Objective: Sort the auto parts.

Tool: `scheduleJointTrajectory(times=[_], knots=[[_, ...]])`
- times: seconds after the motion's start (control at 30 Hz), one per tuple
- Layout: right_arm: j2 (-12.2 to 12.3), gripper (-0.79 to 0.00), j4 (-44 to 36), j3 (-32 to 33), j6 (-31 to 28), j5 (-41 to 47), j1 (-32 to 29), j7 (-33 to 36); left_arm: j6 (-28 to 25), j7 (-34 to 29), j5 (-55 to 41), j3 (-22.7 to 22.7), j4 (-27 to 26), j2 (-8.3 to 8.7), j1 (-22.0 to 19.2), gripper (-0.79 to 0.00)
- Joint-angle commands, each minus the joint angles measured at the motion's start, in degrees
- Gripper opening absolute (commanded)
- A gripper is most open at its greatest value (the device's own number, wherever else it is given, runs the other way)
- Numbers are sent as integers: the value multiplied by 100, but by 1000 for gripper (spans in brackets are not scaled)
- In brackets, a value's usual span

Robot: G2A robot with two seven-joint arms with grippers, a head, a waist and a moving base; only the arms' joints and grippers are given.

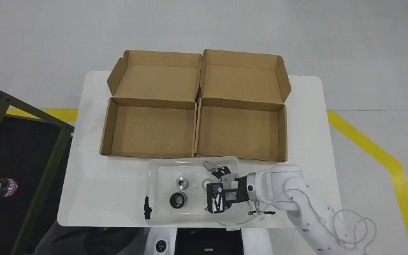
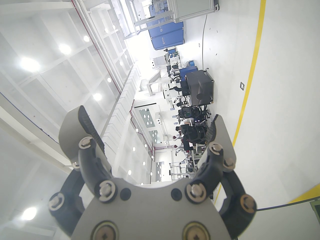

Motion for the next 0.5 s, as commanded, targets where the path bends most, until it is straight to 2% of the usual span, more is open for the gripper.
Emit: scheduleJointTrajectory(times=[0.0, 0.07, 0.1, 0.13, 0.17, 0.47], knots=[[14, 0, 23, -17, 0, 13, 15, 38, 0, 0, 0, 0, 0, 0, 0, 0], [23, -46, 52, -45, 8, 17, 38, 82, 0, 0, 0, 0, 0, 0, 0, 0], [26, -83, 65, -60, 19, 20, 50, 96, 0, 0, 0, 0, 0, 0, 0, 0], [28, -154, 77, -73, 41, 23, 61, 102, 0, 0, 0, 0, 0, 0, 0, 0], [31, -182, 96, -84, 63, 22, 70, 110, 0, 0, 0, 0, 0, 0, 0, 0], [56, -336, 247, -167, 233, -28, 150, 152, 0, 0, 0, 0, 0, 0, 0, 0]])
